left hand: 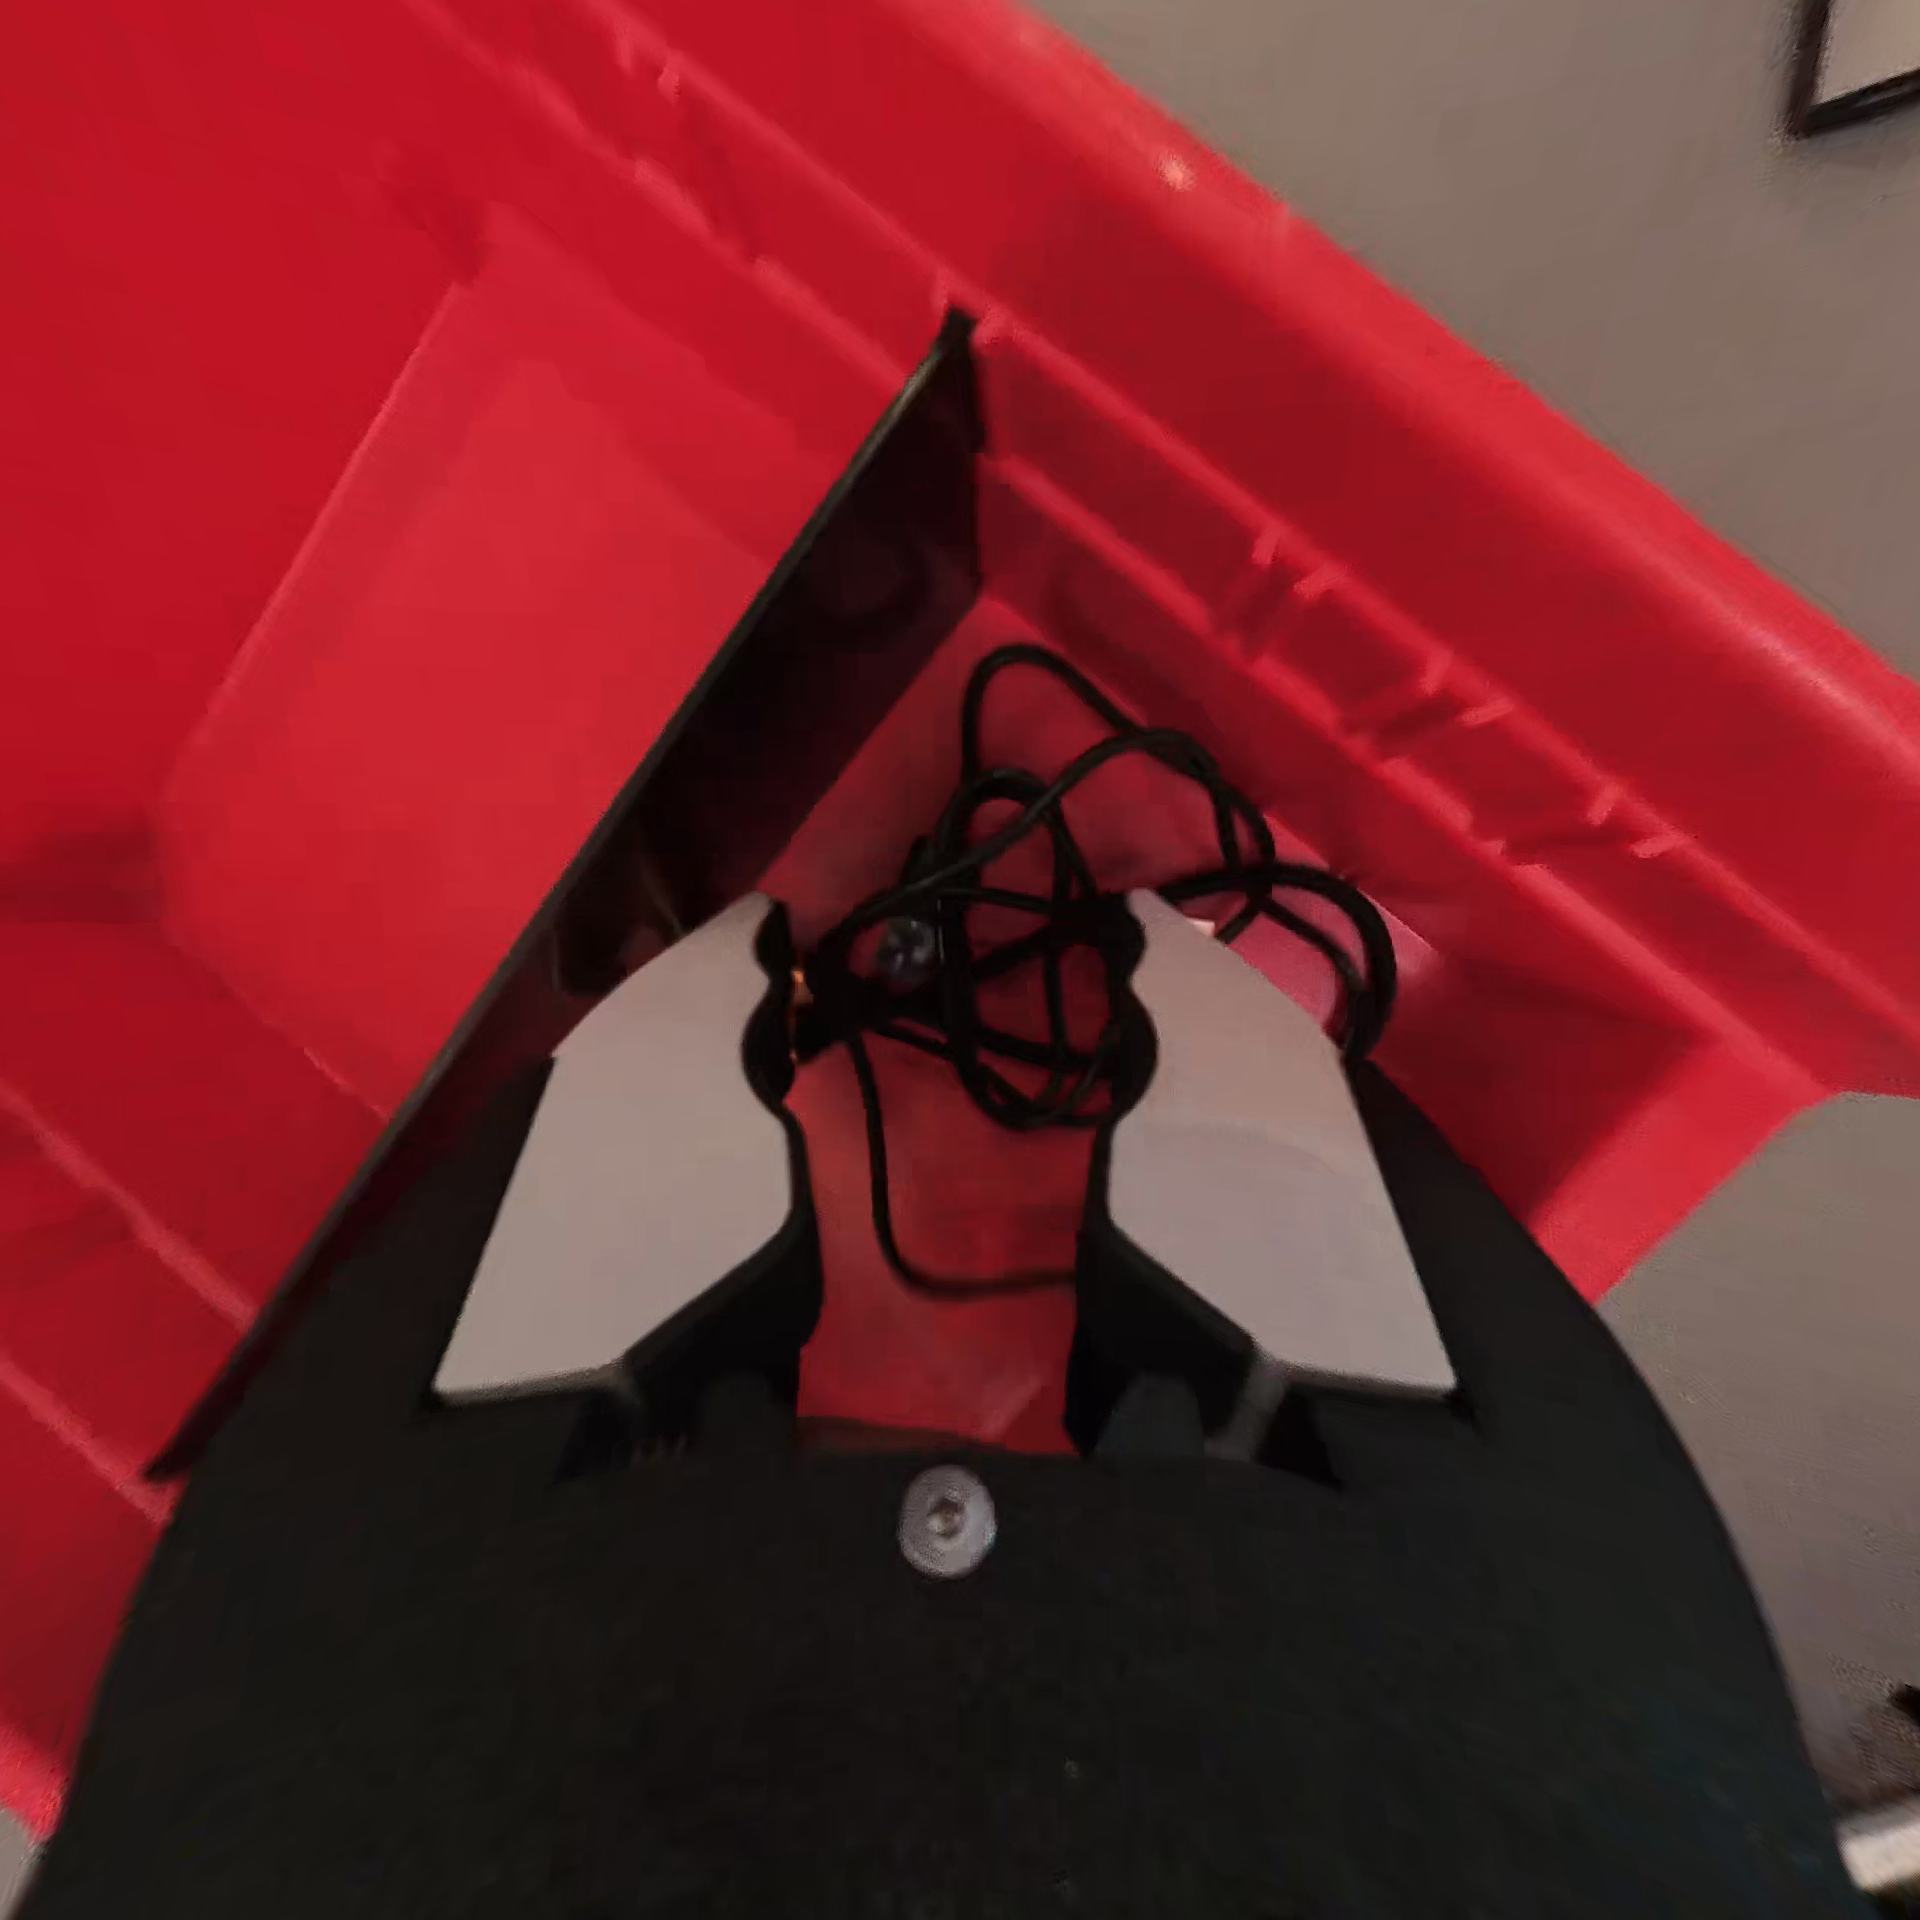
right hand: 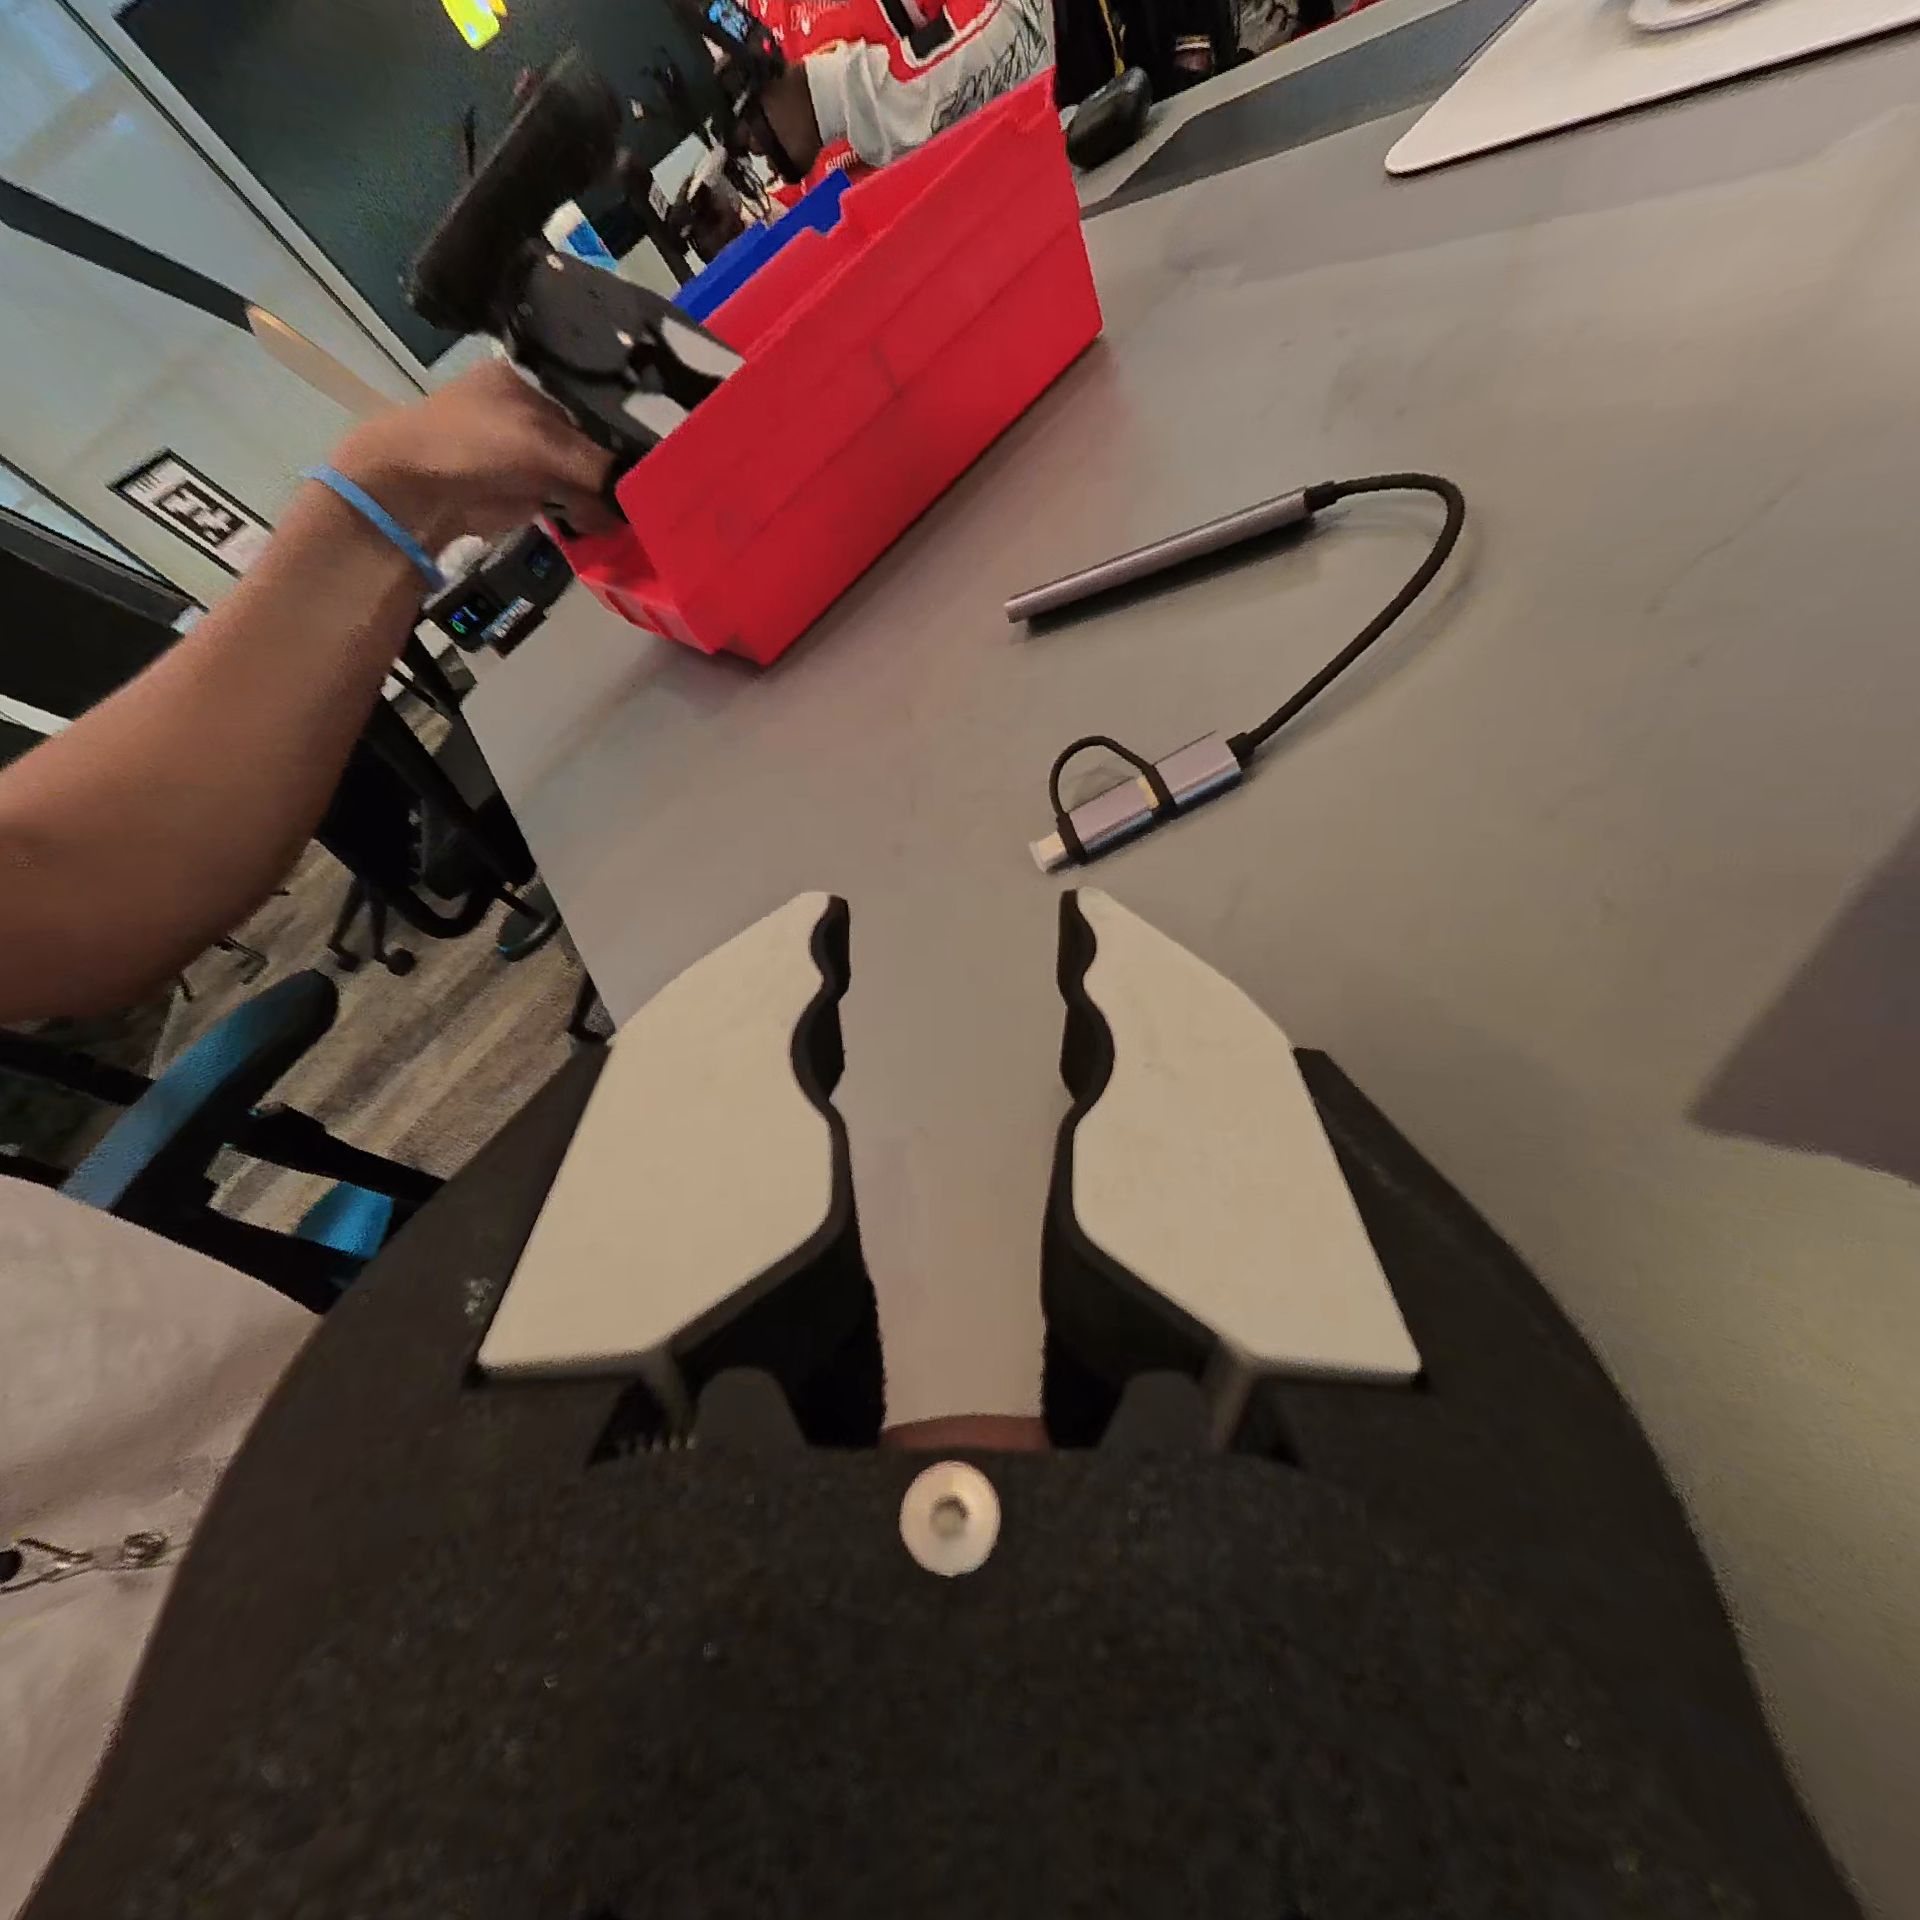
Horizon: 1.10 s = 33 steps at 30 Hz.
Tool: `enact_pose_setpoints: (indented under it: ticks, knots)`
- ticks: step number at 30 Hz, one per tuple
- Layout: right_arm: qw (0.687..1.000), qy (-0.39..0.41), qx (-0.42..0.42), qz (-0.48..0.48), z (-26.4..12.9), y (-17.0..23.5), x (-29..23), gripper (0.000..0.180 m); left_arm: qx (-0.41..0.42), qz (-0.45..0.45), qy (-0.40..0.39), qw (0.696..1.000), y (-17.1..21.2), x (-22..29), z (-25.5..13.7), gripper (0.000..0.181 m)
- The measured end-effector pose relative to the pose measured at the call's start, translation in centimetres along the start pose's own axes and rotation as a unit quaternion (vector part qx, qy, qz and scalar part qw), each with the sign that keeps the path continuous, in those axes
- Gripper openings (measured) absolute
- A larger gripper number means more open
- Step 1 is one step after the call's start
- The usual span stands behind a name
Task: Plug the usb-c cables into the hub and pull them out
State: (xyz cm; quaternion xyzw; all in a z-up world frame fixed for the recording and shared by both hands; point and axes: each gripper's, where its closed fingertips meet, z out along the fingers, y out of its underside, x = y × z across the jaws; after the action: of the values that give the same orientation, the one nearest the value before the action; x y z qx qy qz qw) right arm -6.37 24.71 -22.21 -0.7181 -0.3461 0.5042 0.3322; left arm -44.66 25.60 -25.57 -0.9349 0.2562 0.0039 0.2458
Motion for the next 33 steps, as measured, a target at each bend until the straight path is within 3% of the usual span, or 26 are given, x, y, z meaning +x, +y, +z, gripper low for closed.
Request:
enact_pose_setpoints:
  ticks: [1,2,4,7,12,17,23,25,27,33]
  knots:
    - [1.000,-0.001,0.001,0.005,0.0,0.0,0.1,0.038,0.002,0.013,0.004,1.000,-0.2,0.0,0.2,0.044]
    - [1.000,0.001,0.000,0.006,-0.1,0.0,0.2,0.038,-0.008,0.027,0.010,1.000,-0.1,0.1,0.2,0.018]
    - [1.000,0.011,0.001,0.004,-0.3,0.0,0.6,0.037,-0.026,0.057,0.000,0.998,0.3,-0.2,-0.4,0.002]
    - [1.000,0.020,0.004,0.008,-0.6,-0.1,1.0,0.037,0.024,0.057,-0.024,0.998,-0.8,-0.6,-3.5,0.002]
    - [1.000,0.022,0.010,0.016,-0.9,-0.2,1.3,0.036,0.134,0.024,-0.096,0.986,-2.4,-2.7,-12.9,0.001]
    - [1.000,0.024,0.003,0.008,-0.8,-0.1,1.1,0.036,0.273,-0.016,-0.185,0.944,-5.4,-4.0,-23.8,0.001]
    - [1.000,0.026,-0.002,-0.001,-0.9,0.2,0.8,0.036,0.367,-0.026,-0.175,0.913,-10.9,1.1,-30.5,0.001]
    - [1.000,0.029,-0.002,-0.004,-1.1,0.2,0.8,0.036,0.372,-0.027,-0.151,0.916,-12.9,3.8,-29.9,0.001]
    - [1.000,0.030,-0.001,-0.004,-1.3,0.2,0.8,0.035,0.341,-0.025,-0.125,0.931,-14.1,6.3,-26.8,0.001]
    - [1.000,0.025,0.004,0.001,-1.6,0.1,0.7,0.035,0.206,-0.020,-0.045,0.977,-12.8,12.9,-11.7,0.001]
